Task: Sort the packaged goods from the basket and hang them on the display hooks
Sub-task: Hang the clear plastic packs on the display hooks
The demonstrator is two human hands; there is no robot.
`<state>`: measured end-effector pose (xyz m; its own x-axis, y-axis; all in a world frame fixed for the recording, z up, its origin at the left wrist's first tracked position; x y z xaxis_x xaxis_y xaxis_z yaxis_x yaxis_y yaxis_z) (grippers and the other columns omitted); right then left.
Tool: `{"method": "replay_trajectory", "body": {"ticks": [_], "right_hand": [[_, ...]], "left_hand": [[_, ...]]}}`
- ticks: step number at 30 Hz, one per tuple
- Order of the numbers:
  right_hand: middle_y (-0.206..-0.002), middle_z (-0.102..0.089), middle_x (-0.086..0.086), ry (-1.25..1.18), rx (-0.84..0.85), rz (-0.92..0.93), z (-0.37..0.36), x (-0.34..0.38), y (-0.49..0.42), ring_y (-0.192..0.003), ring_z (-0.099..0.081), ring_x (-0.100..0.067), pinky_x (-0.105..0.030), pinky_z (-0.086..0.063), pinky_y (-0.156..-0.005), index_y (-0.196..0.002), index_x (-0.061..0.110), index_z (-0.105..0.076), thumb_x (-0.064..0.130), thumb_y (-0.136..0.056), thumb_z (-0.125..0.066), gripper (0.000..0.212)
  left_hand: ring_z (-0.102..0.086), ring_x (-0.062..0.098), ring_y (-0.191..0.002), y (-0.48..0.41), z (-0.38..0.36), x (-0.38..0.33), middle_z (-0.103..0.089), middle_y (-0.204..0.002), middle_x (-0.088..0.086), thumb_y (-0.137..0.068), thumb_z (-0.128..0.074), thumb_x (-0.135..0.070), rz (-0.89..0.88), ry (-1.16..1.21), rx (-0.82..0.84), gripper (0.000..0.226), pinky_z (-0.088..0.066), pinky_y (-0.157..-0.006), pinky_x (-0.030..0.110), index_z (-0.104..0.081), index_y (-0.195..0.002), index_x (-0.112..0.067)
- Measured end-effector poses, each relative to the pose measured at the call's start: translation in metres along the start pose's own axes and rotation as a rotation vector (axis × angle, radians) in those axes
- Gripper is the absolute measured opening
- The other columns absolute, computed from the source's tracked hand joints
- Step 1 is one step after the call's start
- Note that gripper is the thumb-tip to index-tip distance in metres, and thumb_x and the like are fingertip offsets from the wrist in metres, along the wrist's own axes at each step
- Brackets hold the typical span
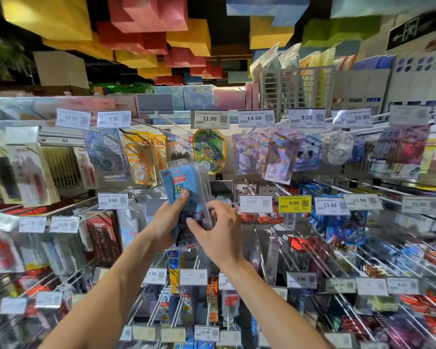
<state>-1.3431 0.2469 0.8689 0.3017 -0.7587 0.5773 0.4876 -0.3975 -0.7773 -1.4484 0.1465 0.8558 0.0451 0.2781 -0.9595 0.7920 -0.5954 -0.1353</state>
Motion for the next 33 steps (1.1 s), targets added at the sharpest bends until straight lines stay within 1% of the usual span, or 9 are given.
{"method": "replay_trajectory", "body": {"ticks": [5,10,14,16,18,21,26,28,33], "right_hand": [[-0.07,-0.056,-0.006,-0.183,0.089,-0.144,-0.001,-0.01,-0.002,-0.066,-0.053,-0.022,-0.047,-0.048,-0.064,-0.079,0.011,-0.05,0.032,-0.087,-0.074,0.032],[-0.095,-0.068,-0.017,-0.527,0.198,-0.417,0.0,-0.029,0.002,-0.084,-0.065,-0.036,-0.063,-0.054,-0.082,-0.088,0.021,-0.049,0.031,-0.093,-0.065,0.019],[-0.11,-0.072,-0.02,-0.871,0.198,-0.551,0.008,-0.036,0.008,-0.106,-0.069,-0.037,-0.06,-0.055,-0.095,-0.111,0.007,-0.056,0.009,-0.096,-0.061,0.015],[-0.107,-0.074,-0.014,-0.923,0.238,-0.604,0.017,-0.04,0.018,-0.102,-0.073,-0.03,-0.049,-0.06,-0.087,-0.116,0.011,-0.059,0.001,-0.098,-0.057,0.02],[-0.105,-0.076,-0.009,-0.888,0.291,-0.654,0.025,-0.058,0.034,-0.096,-0.074,-0.023,-0.043,-0.06,-0.083,-0.114,0.015,-0.061,0.0,-0.096,-0.058,0.024],[-0.116,-0.074,-0.015,-0.814,0.457,-0.729,0.032,-0.093,0.063,-0.112,-0.069,-0.033,-0.053,-0.054,-0.098,-0.123,0.011,-0.06,0.011,-0.082,-0.071,0.043],[-0.121,-0.067,-0.004,-0.416,0.532,-0.901,0.052,-0.154,0.102,-0.104,-0.065,-0.01,-0.021,-0.055,-0.075,-0.13,0.009,-0.049,0.007,-0.096,-0.069,0.04],[-0.13,-0.065,-0.008,-0.29,0.524,-0.833,0.052,-0.158,0.097,-0.109,-0.066,-0.012,-0.026,-0.057,-0.087,-0.136,0.007,-0.049,0.014,-0.096,-0.071,0.046],[-0.095,-0.069,0.0,-0.319,0.462,-0.629,0.025,-0.125,0.065,-0.085,-0.064,-0.008,-0.023,-0.056,-0.077,-0.097,0.015,-0.055,0.006,-0.097,-0.067,0.015]], "left_hand": [[-0.076,0.031,-0.095,0.008,-0.003,-0.004,-0.076,-0.112,0.018,-0.08,-0.056,-0.062,0.034,-0.018,-0.028,0.068,-0.061,-0.079,0.045,-0.065,-0.123,-0.01],[-0.069,0.039,-0.114,0.011,-0.005,-0.002,-0.069,-0.127,0.022,-0.084,-0.041,-0.076,0.073,-0.034,-0.002,0.084,-0.054,-0.099,0.057,-0.062,-0.135,-0.012],[-0.065,0.043,-0.119,0.012,-0.005,-0.001,-0.067,-0.129,0.027,-0.091,-0.043,-0.07,0.1,-0.025,0.015,0.083,-0.055,-0.099,0.058,-0.058,-0.136,-0.002],[-0.072,0.038,-0.103,0.01,-0.001,-0.002,-0.071,-0.115,0.023,-0.089,-0.051,-0.071,0.09,-0.022,-0.009,0.08,-0.059,-0.092,0.053,-0.061,-0.127,-0.001],[-0.072,0.024,-0.076,0.007,0.001,-0.004,-0.072,-0.094,0.016,-0.092,-0.052,-0.069,0.073,-0.028,-0.008,0.064,-0.062,-0.073,0.038,-0.063,-0.109,-0.008],[-0.065,0.012,-0.053,0.003,0.001,-0.003,-0.068,-0.066,0.0,-0.099,-0.04,-0.063,0.091,-0.014,-0.007,0.052,-0.053,-0.048,0.024,-0.063,-0.095,-0.016],[-0.074,0.032,-0.104,0.006,0.001,-0.005,-0.073,-0.124,0.015,-0.095,-0.036,-0.069,0.154,-0.01,0.038,0.067,-0.056,-0.094,0.051,-0.062,-0.132,-0.02],[-0.072,0.034,-0.107,0.008,0.0,-0.006,-0.072,-0.126,0.017,-0.088,-0.04,-0.069,0.153,-0.004,0.043,0.071,-0.055,-0.096,0.053,-0.06,-0.134,-0.019],[-0.075,0.032,-0.101,0.007,-0.003,-0.004,-0.075,-0.118,0.015,-0.082,-0.044,-0.069,0.152,0.019,0.062,0.073,-0.061,-0.086,0.05,-0.061,-0.131,-0.018]]}}
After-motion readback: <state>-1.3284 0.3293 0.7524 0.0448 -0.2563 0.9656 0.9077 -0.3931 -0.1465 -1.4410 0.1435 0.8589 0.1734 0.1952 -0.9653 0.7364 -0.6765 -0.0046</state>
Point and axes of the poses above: each hand's wrist, its own y-axis away from the middle knuckle, its own z-axis out of the back of the hand, x = y × z, the point moved 8 cm from there along -y, towards the middle knuckle
